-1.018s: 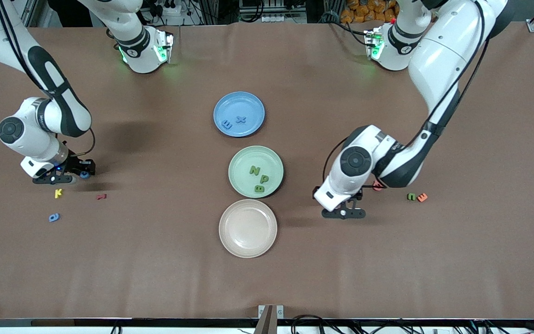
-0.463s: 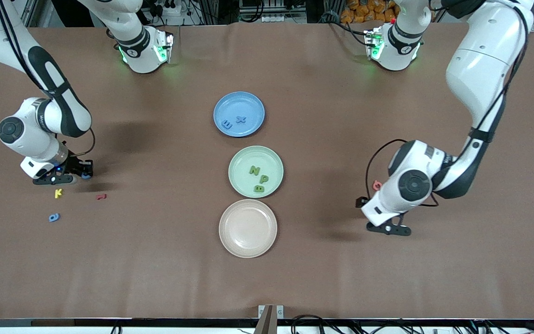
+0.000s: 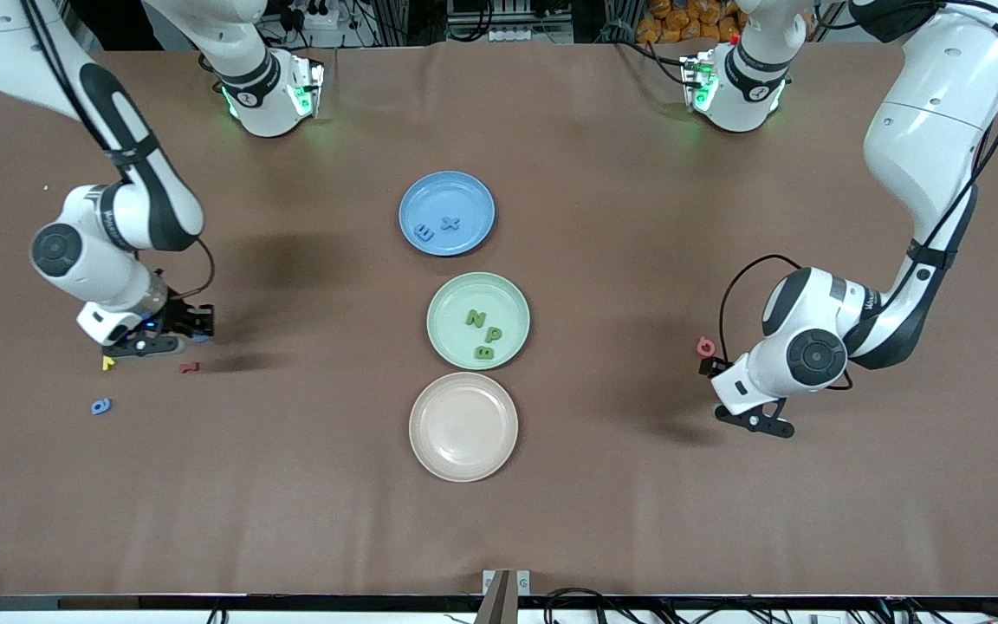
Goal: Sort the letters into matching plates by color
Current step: 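Grasp the blue G with the right gripper while the left reaches green u, then lower the blue G onto the blue plate with the right gripper and release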
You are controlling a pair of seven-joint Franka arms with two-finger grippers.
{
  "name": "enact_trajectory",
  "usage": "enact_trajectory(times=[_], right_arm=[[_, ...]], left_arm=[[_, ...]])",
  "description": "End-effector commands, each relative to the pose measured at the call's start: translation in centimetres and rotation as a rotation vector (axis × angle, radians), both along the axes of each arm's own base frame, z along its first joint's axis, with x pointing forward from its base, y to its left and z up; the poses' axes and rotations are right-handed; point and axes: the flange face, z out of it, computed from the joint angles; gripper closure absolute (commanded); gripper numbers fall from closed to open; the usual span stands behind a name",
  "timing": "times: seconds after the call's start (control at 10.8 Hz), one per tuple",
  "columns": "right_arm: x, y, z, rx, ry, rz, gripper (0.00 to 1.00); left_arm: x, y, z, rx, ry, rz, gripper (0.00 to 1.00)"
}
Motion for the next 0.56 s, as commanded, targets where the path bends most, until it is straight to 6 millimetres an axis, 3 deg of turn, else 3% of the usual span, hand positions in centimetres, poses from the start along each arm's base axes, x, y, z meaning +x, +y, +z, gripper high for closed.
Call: enact_trajectory(times=[0.0,0.19,0.46], right_arm=[[-0.5,8.0,1.6,0.033,0.009,-0.06,1.0],[-1.3,14.7,2.1,0.053,0.009,-0.105,1.0],[-4.6,25.8,2.3,0.082,0.03,-0.211,1.0]], left_arm=[[-2.3,1.7,-0.9,0.075,0.028,-0.104,0.0],[-3.0,2.8,-0.4,0.081,0.032,-0.114,0.0],[-3.8,4.5,-0.3,0.087,0.039,-0.1,0.0]])
